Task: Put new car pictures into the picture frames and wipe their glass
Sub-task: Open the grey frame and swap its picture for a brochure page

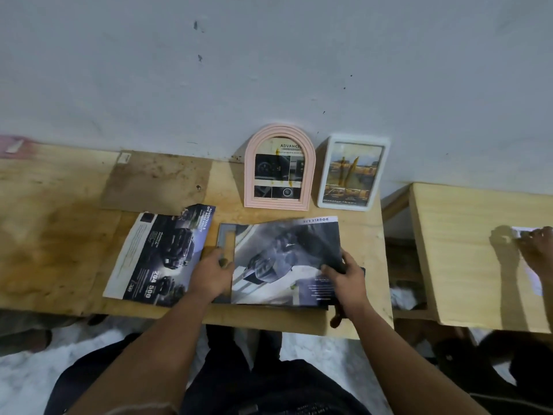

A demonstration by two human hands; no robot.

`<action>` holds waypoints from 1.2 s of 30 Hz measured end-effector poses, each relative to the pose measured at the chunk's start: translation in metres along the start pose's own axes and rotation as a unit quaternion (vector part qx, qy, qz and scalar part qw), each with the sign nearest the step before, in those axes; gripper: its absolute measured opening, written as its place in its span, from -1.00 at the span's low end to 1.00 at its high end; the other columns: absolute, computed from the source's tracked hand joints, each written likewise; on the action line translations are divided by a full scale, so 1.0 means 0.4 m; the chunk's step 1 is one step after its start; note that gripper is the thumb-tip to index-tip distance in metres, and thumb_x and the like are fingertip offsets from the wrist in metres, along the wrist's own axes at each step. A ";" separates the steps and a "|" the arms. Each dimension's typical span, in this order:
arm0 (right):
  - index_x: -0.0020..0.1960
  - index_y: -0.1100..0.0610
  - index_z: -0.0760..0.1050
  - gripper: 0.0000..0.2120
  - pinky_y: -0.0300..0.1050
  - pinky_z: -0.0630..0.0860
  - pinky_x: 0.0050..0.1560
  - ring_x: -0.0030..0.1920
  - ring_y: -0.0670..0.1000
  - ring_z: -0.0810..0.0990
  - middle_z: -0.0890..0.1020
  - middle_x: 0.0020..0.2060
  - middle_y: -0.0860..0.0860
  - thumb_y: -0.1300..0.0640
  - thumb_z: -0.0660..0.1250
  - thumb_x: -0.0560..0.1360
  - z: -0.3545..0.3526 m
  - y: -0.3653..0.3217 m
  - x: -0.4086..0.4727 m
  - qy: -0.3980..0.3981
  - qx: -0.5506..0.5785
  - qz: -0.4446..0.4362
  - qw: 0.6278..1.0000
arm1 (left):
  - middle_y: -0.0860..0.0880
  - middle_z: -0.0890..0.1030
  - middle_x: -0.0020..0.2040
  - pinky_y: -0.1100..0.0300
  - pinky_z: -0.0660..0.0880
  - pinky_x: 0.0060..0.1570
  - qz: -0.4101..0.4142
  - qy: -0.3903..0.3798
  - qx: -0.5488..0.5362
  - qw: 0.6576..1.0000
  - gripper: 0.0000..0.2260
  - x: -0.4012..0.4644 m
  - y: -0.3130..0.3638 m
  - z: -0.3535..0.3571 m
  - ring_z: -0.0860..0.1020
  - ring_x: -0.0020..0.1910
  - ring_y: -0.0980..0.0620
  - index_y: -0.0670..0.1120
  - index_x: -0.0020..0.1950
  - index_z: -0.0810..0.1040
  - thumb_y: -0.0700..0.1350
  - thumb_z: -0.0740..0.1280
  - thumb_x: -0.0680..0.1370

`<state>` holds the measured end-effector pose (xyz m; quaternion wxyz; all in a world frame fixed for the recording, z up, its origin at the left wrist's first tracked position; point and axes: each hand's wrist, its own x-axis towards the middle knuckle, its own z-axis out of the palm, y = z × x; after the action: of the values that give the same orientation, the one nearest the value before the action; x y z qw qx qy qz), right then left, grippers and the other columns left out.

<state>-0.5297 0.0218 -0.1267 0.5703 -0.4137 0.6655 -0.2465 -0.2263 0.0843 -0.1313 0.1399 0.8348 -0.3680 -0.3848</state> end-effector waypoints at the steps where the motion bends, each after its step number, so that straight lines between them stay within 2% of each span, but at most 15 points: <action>1: 0.35 0.02 0.54 -0.65 0.29 0.61 0.22 0.11 0.13 0.71 0.72 0.13 0.02 0.24 0.40 0.59 -0.017 -0.007 0.005 -0.021 0.023 0.016 0.999 | -0.13 0.60 0.26 0.03 0.51 0.12 0.006 0.017 -0.015 1.000 -0.67 -0.001 0.005 0.002 0.59 0.16 -0.20 0.00 0.38 0.50 0.02 0.34 0.62; 3: 0.27 0.13 0.59 -0.74 0.37 0.59 0.20 0.08 0.29 0.71 0.73 0.09 0.18 0.28 0.36 0.60 -0.042 -0.027 0.012 -0.063 0.088 0.058 0.992 | -0.03 0.61 0.18 0.05 0.47 0.12 0.012 0.028 -0.073 0.997 -0.70 -0.007 0.019 0.003 0.57 0.15 -0.13 0.01 0.29 0.54 0.11 0.33 0.63; 6: 0.25 0.20 0.58 -0.75 0.29 0.62 0.13 0.06 0.35 0.69 0.71 0.07 0.29 0.30 0.37 0.58 -0.062 -0.071 0.018 -0.091 0.132 0.099 0.982 | 0.04 0.59 -0.03 0.09 0.43 0.06 -0.011 0.017 -0.181 0.983 -0.75 -0.015 0.048 -0.007 0.56 0.01 -0.03 0.01 0.15 0.54 0.16 0.32 0.63; 8: 0.24 0.18 0.58 -0.73 0.29 0.62 0.13 0.06 0.35 0.68 0.71 0.06 0.29 0.27 0.41 0.55 -0.061 -0.095 0.028 -0.099 0.120 0.094 0.983 | 0.01 0.61 -0.05 0.09 0.49 0.00 -0.024 0.007 -0.268 0.963 -0.84 -0.013 0.061 -0.017 0.58 -0.05 0.03 -0.02 0.07 0.55 0.06 0.35 0.65; 10: 0.26 0.17 0.59 -0.70 0.30 0.63 0.16 0.08 0.35 0.69 0.72 0.07 0.27 0.25 0.44 0.54 -0.043 -0.114 0.039 -0.104 0.094 0.078 0.987 | -0.09 0.65 -0.05 0.01 0.58 0.06 -0.041 0.024 -0.332 0.942 -0.90 -0.009 0.063 -0.036 0.64 -0.01 -0.08 -0.13 0.02 0.61 -0.11 0.37 0.64; 12: 0.24 0.18 0.61 -0.73 0.24 0.64 0.11 0.04 0.32 0.70 0.72 0.05 0.26 0.26 0.43 0.54 -0.008 -0.137 0.045 -0.115 0.081 0.056 0.988 | -0.15 0.68 -0.04 -0.02 0.60 0.09 -0.052 0.058 -0.354 0.932 -0.92 -0.003 0.048 -0.066 0.65 0.00 -0.14 -0.16 0.02 0.65 -0.18 0.37 0.62; 15: 0.16 0.15 0.62 -0.83 0.04 0.60 -0.05 -0.07 0.15 0.70 0.73 0.00 0.22 0.22 0.40 0.57 0.062 -0.163 0.055 -0.137 0.026 0.035 0.990 | -0.17 0.66 -0.02 0.09 0.50 -0.08 -0.070 0.113 -0.373 0.918 -0.90 -0.009 0.012 -0.125 0.58 -0.07 -0.07 -0.15 0.05 0.63 -0.16 0.35 0.64; 19: 0.08 0.08 0.62 -0.91 -0.24 0.50 -0.38 -0.28 -0.06 0.68 0.74 -0.15 0.07 0.20 0.40 0.60 0.181 -0.193 0.060 -0.146 -0.081 -0.005 0.986 | -0.08 0.65 -0.03 0.08 0.47 0.03 -0.104 0.172 -0.398 0.895 -0.90 -0.012 -0.081 -0.193 0.58 -0.03 -0.05 -0.11 0.08 0.63 -0.12 0.36 0.64; 21: 0.06 0.13 0.64 -0.93 -0.25 0.51 -0.43 -0.33 -0.07 0.68 0.74 -0.17 0.09 0.22 0.43 0.58 0.257 -0.213 0.064 -0.140 -0.125 -0.044 0.981 | -0.08 0.63 -0.09 0.11 0.44 0.00 -0.119 0.206 -0.396 0.887 -0.88 -0.015 -0.129 -0.225 0.56 -0.08 -0.06 -0.18 0.04 0.63 -0.13 0.36 0.64; 24: 0.03 0.17 0.66 -0.93 -0.14 0.64 -0.35 -0.25 0.05 0.73 0.75 -0.11 0.15 0.20 0.47 0.55 0.384 -0.247 0.075 -0.146 -0.169 -0.071 0.972 | -0.12 0.53 -0.19 0.06 0.41 -0.17 -0.154 0.240 -0.383 0.878 -0.86 -0.014 -0.214 -0.272 0.47 -0.17 -0.08 -0.21 -0.10 0.57 -0.17 0.36 0.61; 25: 0.03 0.17 0.65 -0.93 -0.20 0.60 -0.40 -0.25 0.05 0.72 0.75 -0.12 0.14 0.20 0.46 0.56 0.427 -0.263 0.077 -0.154 -0.174 -0.066 0.970 | -0.15 0.52 -0.19 0.01 0.45 -0.15 -0.165 0.246 -0.376 0.878 -0.88 -0.014 -0.243 -0.290 0.48 -0.16 -0.11 -0.20 -0.10 0.53 -0.18 0.36 0.60; 27: 0.07 0.18 0.64 -0.91 -0.30 0.50 -0.45 -0.29 0.01 0.67 0.73 -0.13 0.13 0.26 0.43 0.57 0.518 -0.293 0.078 -0.183 -0.166 -0.049 0.968 | -0.19 0.55 -0.13 -0.09 0.50 -0.05 -0.166 0.273 -0.345 0.883 -0.87 -0.011 -0.302 -0.321 0.55 -0.09 -0.19 -0.20 0.09 0.52 -0.18 0.37 0.59; 31: 0.10 0.21 0.63 -0.80 -0.24 0.48 -0.49 -0.42 -0.01 0.59 0.67 -0.23 0.19 0.42 0.38 0.54 0.707 -0.333 0.082 -0.217 -0.162 -0.032 0.962 | -0.10 0.49 -0.12 0.08 0.40 -0.20 -0.134 0.298 -0.286 0.901 -0.47 -0.017 -0.399 -0.384 0.49 -0.19 -0.11 -0.15 0.57 0.25 -0.21 0.33 0.62; 33: 0.05 0.24 0.64 -0.83 -0.22 0.43 -0.51 -0.42 0.05 0.55 0.63 -0.30 0.18 0.43 0.35 0.55 0.810 -0.344 0.089 -0.222 -0.185 -0.039 0.957 | -0.17 0.56 -0.07 0.07 0.41 -0.21 -0.146 0.287 -0.281 0.904 -0.36 -0.003 -0.464 -0.414 0.54 -0.17 -0.16 -0.08 0.66 0.11 -0.15 0.32 0.64; 36: 0.02 0.26 0.58 -0.86 -0.26 0.41 -0.54 -0.48 0.00 0.53 0.57 -0.29 0.17 0.45 0.33 0.57 0.953 -0.366 0.100 -0.226 -0.197 -0.039 0.953 | -0.19 0.61 0.04 0.04 0.47 -0.16 -0.157 0.294 -0.280 0.900 -0.39 0.026 -0.547 -0.451 0.52 -0.14 -0.12 -0.08 0.64 0.18 -0.17 0.34 0.63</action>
<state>-0.1236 -0.0352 -0.1188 0.6027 -0.5882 0.5383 -0.0324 0.0236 0.2186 -0.1300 0.4079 0.8832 -0.0511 -0.2257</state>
